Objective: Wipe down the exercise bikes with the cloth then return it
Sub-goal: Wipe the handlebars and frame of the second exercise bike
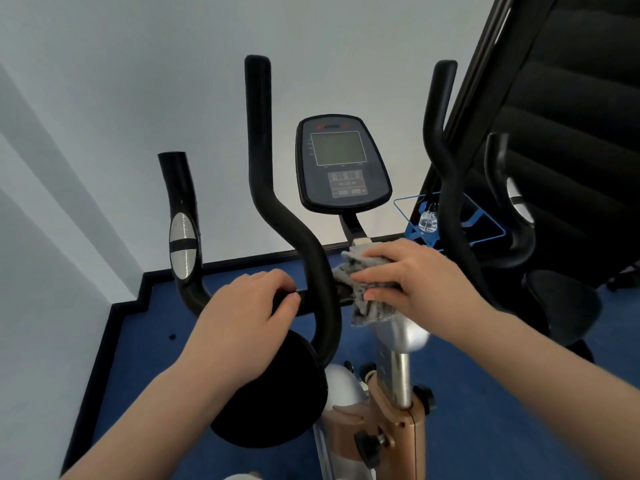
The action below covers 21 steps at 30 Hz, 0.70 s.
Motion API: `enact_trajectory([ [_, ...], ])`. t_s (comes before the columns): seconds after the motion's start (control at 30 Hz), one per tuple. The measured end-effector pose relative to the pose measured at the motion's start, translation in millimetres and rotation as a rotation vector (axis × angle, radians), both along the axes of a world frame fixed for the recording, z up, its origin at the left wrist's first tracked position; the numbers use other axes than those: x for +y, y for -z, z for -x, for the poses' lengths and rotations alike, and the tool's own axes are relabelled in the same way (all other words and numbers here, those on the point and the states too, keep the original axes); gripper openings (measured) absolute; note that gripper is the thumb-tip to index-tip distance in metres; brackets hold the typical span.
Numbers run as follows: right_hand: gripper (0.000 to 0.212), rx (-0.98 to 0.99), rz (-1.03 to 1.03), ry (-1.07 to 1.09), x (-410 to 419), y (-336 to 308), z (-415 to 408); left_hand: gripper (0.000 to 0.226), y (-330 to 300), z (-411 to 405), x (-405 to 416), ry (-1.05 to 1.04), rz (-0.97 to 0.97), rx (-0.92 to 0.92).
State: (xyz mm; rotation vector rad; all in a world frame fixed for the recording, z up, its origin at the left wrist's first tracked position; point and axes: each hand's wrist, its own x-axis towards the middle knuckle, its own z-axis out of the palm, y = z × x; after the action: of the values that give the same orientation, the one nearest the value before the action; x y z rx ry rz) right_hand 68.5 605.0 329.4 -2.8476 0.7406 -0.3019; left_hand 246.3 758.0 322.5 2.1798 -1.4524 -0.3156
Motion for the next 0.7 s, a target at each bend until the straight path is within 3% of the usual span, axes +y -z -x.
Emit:
enact_trajectory([
  [0.13, 0.025, -0.084, -0.065, 0.055, 1.9, 2.9, 5.7, 0.025, -0.8, 1.1, 9.5, -0.031, 0.090, 0.032],
  [0.23, 0.019, -0.380, -0.267, 0.123, 0.2, -6.3, 4.0, 0.028, 3.4, -3.0, 25.4, -0.050, 0.128, 0.027],
  [0.33, 0.021, -0.614, -0.248, 0.091, 8.2, -24.1, -8.3, 0.025, 10.3, -3.5, 40.4, -0.065, 0.171, 0.070],
  [0.4, 0.021, -0.517, -0.137, -0.042, 24.7, -28.4, -28.4, 0.026, 14.2, -1.1, 45.3, -0.070, 0.201, 0.093],
  [0.5, 0.020, -0.168, 0.194, -0.239, 47.2, -13.4, -56.0, 0.033, 17.8, 0.1, 49.7, -0.106, 0.246, 0.101],
  [0.57, 0.024, -0.012, 0.235, -0.290, 47.8, -6.5, -57.3, 0.053, 20.2, -2.7, 54.7, -0.119, 0.257, 0.098],
  [0.7, 0.041, 0.068, 0.260, -0.338, 38.3, -13.3, -54.4, 0.073, 26.7, -13.4, 71.5, -0.152, 0.275, 0.131],
])
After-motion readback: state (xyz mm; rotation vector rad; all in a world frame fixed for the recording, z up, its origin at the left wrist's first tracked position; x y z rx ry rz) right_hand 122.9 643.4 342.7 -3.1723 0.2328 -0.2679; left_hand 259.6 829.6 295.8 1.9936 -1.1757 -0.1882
